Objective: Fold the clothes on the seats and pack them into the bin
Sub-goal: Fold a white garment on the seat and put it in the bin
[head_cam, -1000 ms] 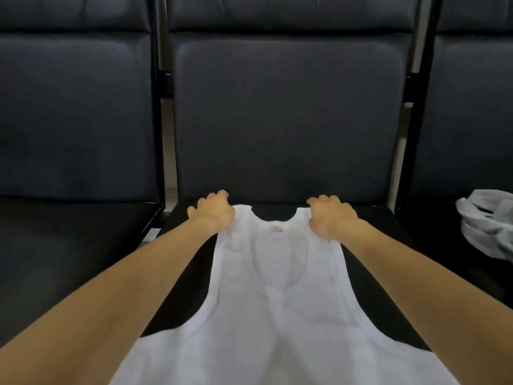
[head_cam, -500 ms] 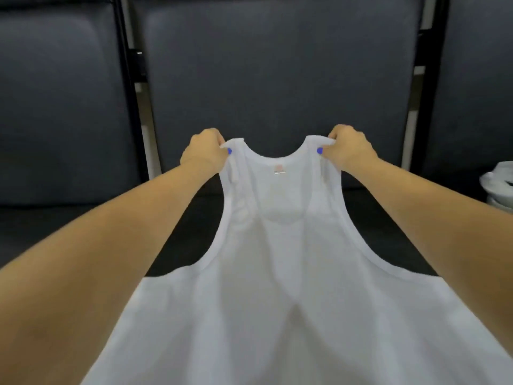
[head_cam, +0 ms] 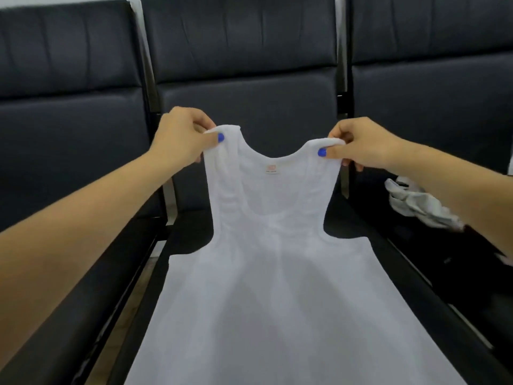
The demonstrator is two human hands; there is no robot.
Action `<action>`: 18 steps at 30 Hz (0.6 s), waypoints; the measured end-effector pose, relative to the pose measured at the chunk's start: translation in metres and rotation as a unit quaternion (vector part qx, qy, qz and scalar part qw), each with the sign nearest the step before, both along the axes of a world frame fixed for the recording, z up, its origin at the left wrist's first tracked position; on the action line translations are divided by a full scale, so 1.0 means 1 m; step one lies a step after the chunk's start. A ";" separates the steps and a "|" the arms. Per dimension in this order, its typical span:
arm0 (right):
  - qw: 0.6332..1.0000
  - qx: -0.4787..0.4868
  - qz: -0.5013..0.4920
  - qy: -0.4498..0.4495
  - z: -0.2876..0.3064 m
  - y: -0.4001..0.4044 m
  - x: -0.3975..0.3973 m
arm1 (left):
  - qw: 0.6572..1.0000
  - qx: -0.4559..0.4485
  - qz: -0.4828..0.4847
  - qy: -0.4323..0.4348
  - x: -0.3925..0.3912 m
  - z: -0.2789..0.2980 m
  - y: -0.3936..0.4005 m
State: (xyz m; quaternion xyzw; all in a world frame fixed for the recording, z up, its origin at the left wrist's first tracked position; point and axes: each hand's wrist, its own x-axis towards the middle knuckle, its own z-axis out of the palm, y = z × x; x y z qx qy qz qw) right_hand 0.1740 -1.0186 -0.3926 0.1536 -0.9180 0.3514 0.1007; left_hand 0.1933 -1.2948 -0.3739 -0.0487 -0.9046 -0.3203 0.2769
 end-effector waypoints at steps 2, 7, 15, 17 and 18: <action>1.000 0.009 0.010 -0.001 0.006 0.008 0.032 | 1.000 -0.008 -0.013 -0.006 0.030 0.004 0.003; 0.999 0.020 0.030 -0.015 0.006 0.026 0.099 | 0.999 -0.035 -0.036 -0.015 0.098 0.002 0.005; 0.980 0.061 0.106 -0.157 -0.039 0.029 0.191 | 0.988 -0.085 -0.094 -0.086 0.193 -0.037 -0.003; 0.966 0.112 0.125 -0.196 -0.060 0.028 0.207 | 0.985 -0.057 -0.114 -0.118 0.208 -0.057 -0.007; 0.958 0.133 0.137 -0.215 -0.069 0.028 0.214 | 0.982 -0.049 -0.124 -0.137 0.216 -0.068 -0.009</action>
